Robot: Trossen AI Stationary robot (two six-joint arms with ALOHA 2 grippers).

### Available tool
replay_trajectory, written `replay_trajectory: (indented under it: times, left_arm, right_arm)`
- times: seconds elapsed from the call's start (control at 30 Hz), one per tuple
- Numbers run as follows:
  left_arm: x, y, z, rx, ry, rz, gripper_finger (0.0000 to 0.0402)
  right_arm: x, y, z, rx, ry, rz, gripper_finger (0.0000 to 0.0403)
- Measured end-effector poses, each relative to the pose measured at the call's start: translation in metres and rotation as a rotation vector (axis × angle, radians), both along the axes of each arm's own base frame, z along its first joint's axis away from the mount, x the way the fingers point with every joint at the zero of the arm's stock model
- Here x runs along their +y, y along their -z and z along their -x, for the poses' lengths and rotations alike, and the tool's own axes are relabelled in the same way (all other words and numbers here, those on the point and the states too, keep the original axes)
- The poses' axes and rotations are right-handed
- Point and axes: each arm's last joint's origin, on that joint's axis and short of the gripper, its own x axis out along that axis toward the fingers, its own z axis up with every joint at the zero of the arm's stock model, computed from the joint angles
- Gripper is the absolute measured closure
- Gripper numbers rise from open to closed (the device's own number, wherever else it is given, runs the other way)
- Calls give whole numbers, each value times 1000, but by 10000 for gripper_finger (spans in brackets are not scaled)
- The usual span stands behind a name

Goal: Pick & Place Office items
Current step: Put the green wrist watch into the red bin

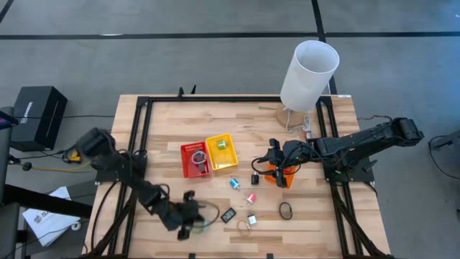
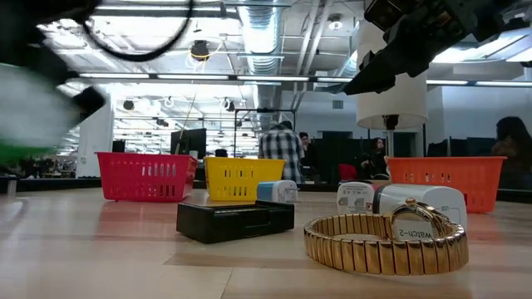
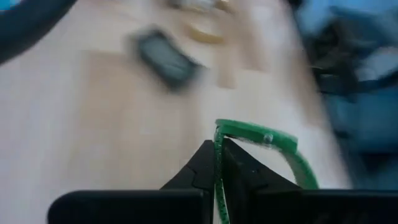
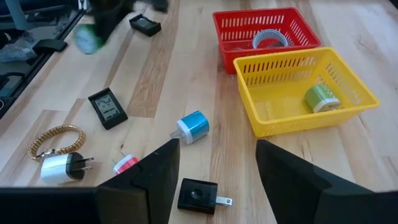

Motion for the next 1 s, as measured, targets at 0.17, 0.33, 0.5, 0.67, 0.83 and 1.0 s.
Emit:
replay_trajectory:
  times: [0.17,0.33,0.5,0.67,0.83,1.0]
  left_arm:
    - [42,-35,0,-55,-107,-241,397]
    - [88,-62,1,-89,-210,-417,396]
    - [132,-60,3,-57,-315,-492,396]
    - [162,-31,15,53,-417,-507,396]
    - [170,-17,22,84,-441,-512,395]
    - [173,-17,22,88,-457,-511,374]
  right_arm:
    - [0,0,0,0,0,0,200]
    - [0,0,0,0,0,0,200]
    - [0,0,0,0,0,0,200]
    - [0,0,0,0,0,0,200]
    - [0,0,0,3,18,-26,200]
    - [0,-1,-1,-9,22,-30,200]
